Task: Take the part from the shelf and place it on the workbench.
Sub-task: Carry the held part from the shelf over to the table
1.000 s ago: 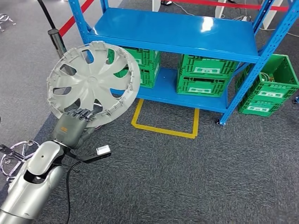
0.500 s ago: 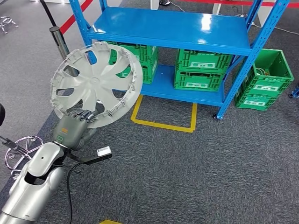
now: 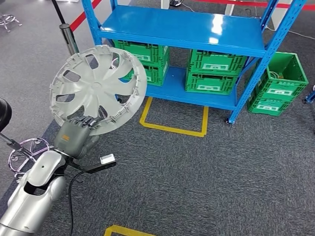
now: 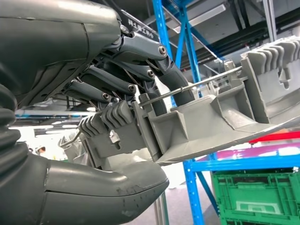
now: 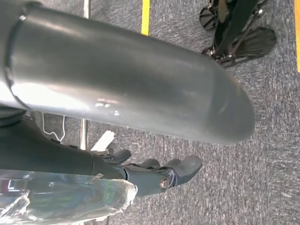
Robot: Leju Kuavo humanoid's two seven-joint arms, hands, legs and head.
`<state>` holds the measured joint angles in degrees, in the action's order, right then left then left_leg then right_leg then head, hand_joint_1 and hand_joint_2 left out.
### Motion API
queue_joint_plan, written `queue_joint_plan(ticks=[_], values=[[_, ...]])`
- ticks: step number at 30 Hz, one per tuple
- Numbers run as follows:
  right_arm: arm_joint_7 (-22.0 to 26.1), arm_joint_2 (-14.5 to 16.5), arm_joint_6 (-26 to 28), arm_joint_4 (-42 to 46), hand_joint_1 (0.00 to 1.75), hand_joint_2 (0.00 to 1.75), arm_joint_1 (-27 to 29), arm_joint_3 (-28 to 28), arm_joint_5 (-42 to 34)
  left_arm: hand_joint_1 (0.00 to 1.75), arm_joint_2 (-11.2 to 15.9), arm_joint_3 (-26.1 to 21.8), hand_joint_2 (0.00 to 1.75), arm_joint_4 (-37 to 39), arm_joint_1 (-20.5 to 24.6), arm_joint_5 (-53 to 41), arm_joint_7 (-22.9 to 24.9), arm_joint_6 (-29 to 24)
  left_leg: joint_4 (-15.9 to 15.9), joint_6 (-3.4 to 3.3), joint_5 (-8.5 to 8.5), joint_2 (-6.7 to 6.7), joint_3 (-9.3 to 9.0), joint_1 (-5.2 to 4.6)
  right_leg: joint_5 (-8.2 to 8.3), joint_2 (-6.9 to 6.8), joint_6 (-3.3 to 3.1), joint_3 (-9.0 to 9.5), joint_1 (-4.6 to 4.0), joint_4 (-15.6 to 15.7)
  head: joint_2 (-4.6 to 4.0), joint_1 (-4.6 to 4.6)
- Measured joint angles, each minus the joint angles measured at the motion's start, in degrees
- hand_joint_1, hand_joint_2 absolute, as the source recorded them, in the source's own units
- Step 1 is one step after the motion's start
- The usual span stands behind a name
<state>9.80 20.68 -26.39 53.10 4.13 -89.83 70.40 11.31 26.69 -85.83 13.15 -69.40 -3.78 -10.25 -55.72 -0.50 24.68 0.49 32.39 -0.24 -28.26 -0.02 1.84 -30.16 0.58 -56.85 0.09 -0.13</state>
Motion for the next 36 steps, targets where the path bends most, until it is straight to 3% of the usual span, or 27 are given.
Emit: queue_joint_plan(ticks=[2,4,6,8,9,10,11,13,15,18,20,23,24,25,26,27,29,31,33,34,36], values=[[-0.2,0.0,0.2,0.0,0.00,0.00,0.1,0.0,0.4,1.75,0.0,-0.1,1.75,0.0,0.1,0.0,0.0,0.0,-0.3,0.62,-0.37,0.00,0.48,-0.04,0.03,0.05,-0.62,-0.05,-0.08,0.4,0.00,-0.04],[-0.3,0.0,0.4,0.0,0.00,0.00,0.2,0.0,1.0,1.75,0.1,-0.2,1.75,0.0,0.1,0.0,0.0,0.0,-1.1,1.25,0.35,-0.06,0.94,0.12,0.52,0.00,-1.50,-0.31,0.05,0.5,0.00,-0.07],[-0.2,0.0,0.4,0.1,0.00,0.00,0.2,0.0,1.2,1.75,0.2,-0.3,1.75,0.0,0.1,0.0,0.0,0.0,-5.8,1.88,3.73,-0.16,2.90,0.32,1.01,-0.07,-2.28,-0.62,0.19,0.7,0.00,-0.25],[-0.2,0.0,0.4,0.1,0.00,0.00,0.2,0.0,1.4,1.75,0.2,-0.3,1.75,0.0,0.1,0.0,0.0,0.0,-13.9,2.32,7.89,-0.19,6.15,0.52,1.32,-0.11,-2.55,-1.16,0.10,0.6,0.00,-0.35],[-0.2,0.0,0.4,0.1,0.00,0.00,0.2,0.0,1.4,1.75,0.3,-0.3,1.75,0.0,0.1,0.0,0.0,0.0,-16.7,2.42,8.85,-0.19,7.12,0.59,1.45,-0.12,-2.59,-1.41,0.06,0.6,0.00,-0.34],[-0.2,0.0,0.4,0.1,0.00,0.00,0.2,0.0,1.5,1.75,0.3,-0.3,1.75,0.0,0.0,0.0,0.0,0.0,-17.3,2.43,8.64,-0.19,7.09,0.63,1.56,-0.12,-2.56,-1.64,0.03,0.4,0.00,-0.36],[-0.2,0.0,0.5,0.1,0.00,0.00,0.2,0.0,1.6,1.75,0.3,-0.3,1.75,0.0,0.0,0.0,0.0,0.0,-15.4,2.34,7.31,-0.19,5.85,0.64,1.64,-0.09,-2.51,-1.83,0.03,0.3,0.00,-0.36],[0.0,0.0,0.9,0.1,0.00,0.00,0.2,0.0,2.0,1.75,0.4,-0.3,1.75,0.0,0.1,0.0,0.1,0.0,-7.5,1.93,3.83,-0.18,1.29,0.60,1.74,-0.06,-2.34,-2.04,-0.02,0.0,0.00,-0.34],[0.6,0.0,1.4,0.1,0.00,0.00,0.1,0.0,3.1,1.75,0.5,-0.4,1.75,-0.1,0.2,0.0,0.1,0.0,-1.8,1.37,2.43,-0.23,-1.59,0.40,1.90,-0.17,-1.92,-2.41,-0.22,-0.3,0.00,-0.29],[2.0,0.0,2.3,0.2,0.00,0.00,0.0,0.0,5.9,1.75,0.6,-0.4,1.75,-0.2,0.2,0.0,0.1,0.0,-0.7,0.41,2.14,-0.63,-1.42,0.29,2.19,-0.60,-0.96,-2.94,-0.26,-0.4,0.00,-0.28],[2.8,0.0,2.8,0.3,0.00,0.00,0.0,0.0,7.6,1.75,0.6,-0.5,1.75,-0.2,0.2,0.0,0.2,0.1,-0.3,-0.38,1.53,-0.99,-1.20,0.52,0.69,-0.53,-0.37,-3.93,-0.21,-2.0,0.00,-0.13],[3.5,0.0,3.2,0.4,0.00,0.00,0.0,0.0,9.3,1.75,0.6,-0.5,1.75,-0.2,0.2,-0.1,0.5,0.2,-0.2,-0.96,0.86,-1.70,-0.51,0.56,-5.14,-0.20,0.11,-8.54,-0.07,-12.6,0.00,0.16],[3.7,0.0,3.3,0.4,0.00,0.00,0.0,0.0,9.8,1.75,0.6,-0.5,1.75,-0.2,0.2,-0.2,0.6,0.3,-0.2,-0.97,0.70,-2.08,-0.28,0.53,-6.28,-0.19,0.20,-9.82,-0.03,-15.8,0.00,0.15],[3.9,0.0,3.5,0.5,0.00,0.00,0.0,0.0,10.2,1.75,0.6,-0.5,1.75,-0.2,0.2,-0.2,0.7,0.4,-0.3,-0.91,0.56,-2.55,-0.11,0.51,-6.31,-0.16,0.24,-10.16,-0.02,-17.0,0.00,0.18],[4.0,0.0,3.6,0.5,0.00,0.00,0.0,0.0,10.6,1.75,0.6,-0.5,1.75,-0.2,0.2,-0.2,0.7,0.5,-0.3,-0.81,0.45,-3.10,-0.01,0.51,-5.24,-0.04,0.20,-9.34,-0.01,-15.8,0.00,0.20],[4.2,0.0,3.7,0.5,0.00,0.00,0.0,0.0,11.0,1.75,0.6,-0.5,1.75,-0.2,0.2,-0.2,0.7,0.6,-0.4,-0.69,0.36,-3.69,0.04,0.51,-3.38,0.42,0.07,-7.45,0.02,-12.5,0.00,0.19],[4.6,0.0,4.0,0.5,0.00,0.00,0.0,0.0,11.6,1.75,0.6,-0.5,1.75,-0.2,0.3,-0.2,0.8,0.6,-0.7,-0.36,0.23,-4.84,0.33,0.51,-0.49,3.49,-0.36,-3.00,0.30,-4.3,0.00,0.15],[4.9,0.0,4.1,0.6,0.00,0.00,0.0,0.0,11.9,1.75,0.6,-0.5,1.75,-0.2,0.5,-0.2,0.8,0.6,-1.0,0.33,-0.13,-6.03,1.09,0.63,0.06,5.71,-0.63,-1.00,0.47,-0.6,0.00,0.09],[5.1,0.0,4.2,0.6,0.00,0.00,0.1,-0.1,12.1,1.75,0.6,-0.6,1.75,-0.3,0.5,-0.2,0.8,0.7,-1.0,1.17,-0.61,-7.46,1.75,0.87,0.19,4.63,-0.91,-0.98,0.45,-0.4,0.00,0.09],[5.2,0.0,4.2,0.6,0.00,0.00,0.1,-0.1,12.2,1.75,0.7,-0.6,1.75,-0.4,0.4,-0.2,0.9,0.7,-1.2,1.48,-0.43,-7.39,2.04,0.88,0.37,3.84,-1.23,-0.96,0.52,-0.3,0.00,0.08],[5.3,0.0,4.2,0.8,0.00,0.00,0.0,0.0,12.2,1.75,0.8,-0.6,1.75,-0.5,0.3,-0.2,0.9,0.7,-4.4,2.02,1.77,-5.04,3.68,0.75,0.70,2.06,-1.94,-0.92,0.72,0.2,0.00,-0.39]])
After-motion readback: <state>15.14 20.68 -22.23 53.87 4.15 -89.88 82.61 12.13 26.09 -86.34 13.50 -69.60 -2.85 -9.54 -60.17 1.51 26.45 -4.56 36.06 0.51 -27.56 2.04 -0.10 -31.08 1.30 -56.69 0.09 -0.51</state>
